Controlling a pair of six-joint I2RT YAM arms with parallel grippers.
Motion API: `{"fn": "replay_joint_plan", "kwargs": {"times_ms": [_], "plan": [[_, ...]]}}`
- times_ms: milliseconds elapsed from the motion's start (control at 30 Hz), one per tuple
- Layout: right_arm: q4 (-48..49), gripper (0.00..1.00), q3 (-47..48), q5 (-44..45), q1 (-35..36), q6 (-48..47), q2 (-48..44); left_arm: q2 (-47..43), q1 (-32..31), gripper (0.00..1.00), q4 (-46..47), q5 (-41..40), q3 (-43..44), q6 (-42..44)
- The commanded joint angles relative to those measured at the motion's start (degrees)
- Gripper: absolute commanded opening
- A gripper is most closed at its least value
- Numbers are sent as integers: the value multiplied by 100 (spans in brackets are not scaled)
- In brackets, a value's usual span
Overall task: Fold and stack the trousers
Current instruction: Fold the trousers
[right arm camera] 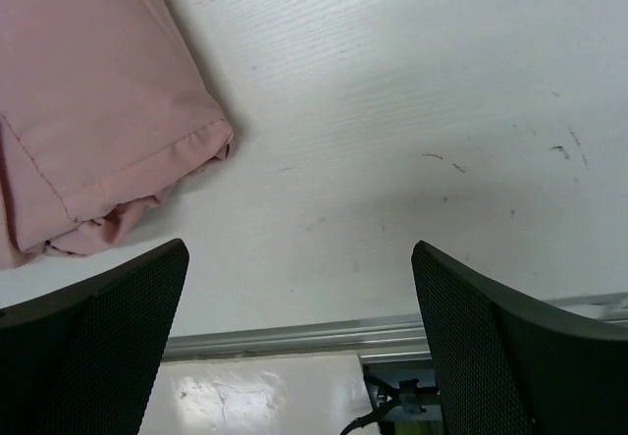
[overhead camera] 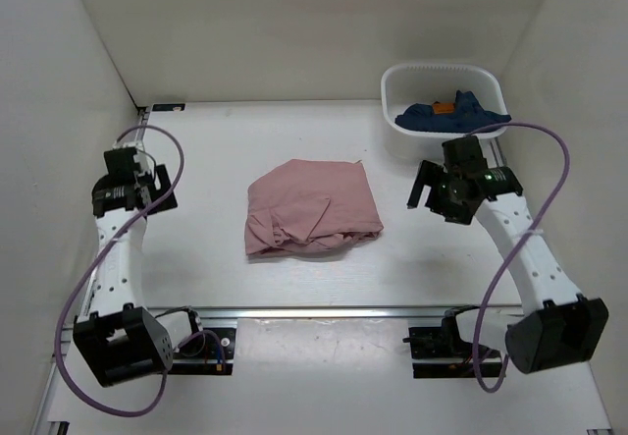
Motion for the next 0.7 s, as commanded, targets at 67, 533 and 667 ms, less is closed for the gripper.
{"fn": "replay_joint_plan", "kwargs": {"times_ms": [67,533,667], "plan": [[-569,99,21,338,-150,-136,-694,-778,401,100,-363,113,-765,-1],[-333,99,-506,242,-150,154,-1327,-1543,682,100,-750,227,-871,-1],[-456,99,-506,295,-150,154,-1381,-1648,682,100,-750,279,-985,-1]]}}
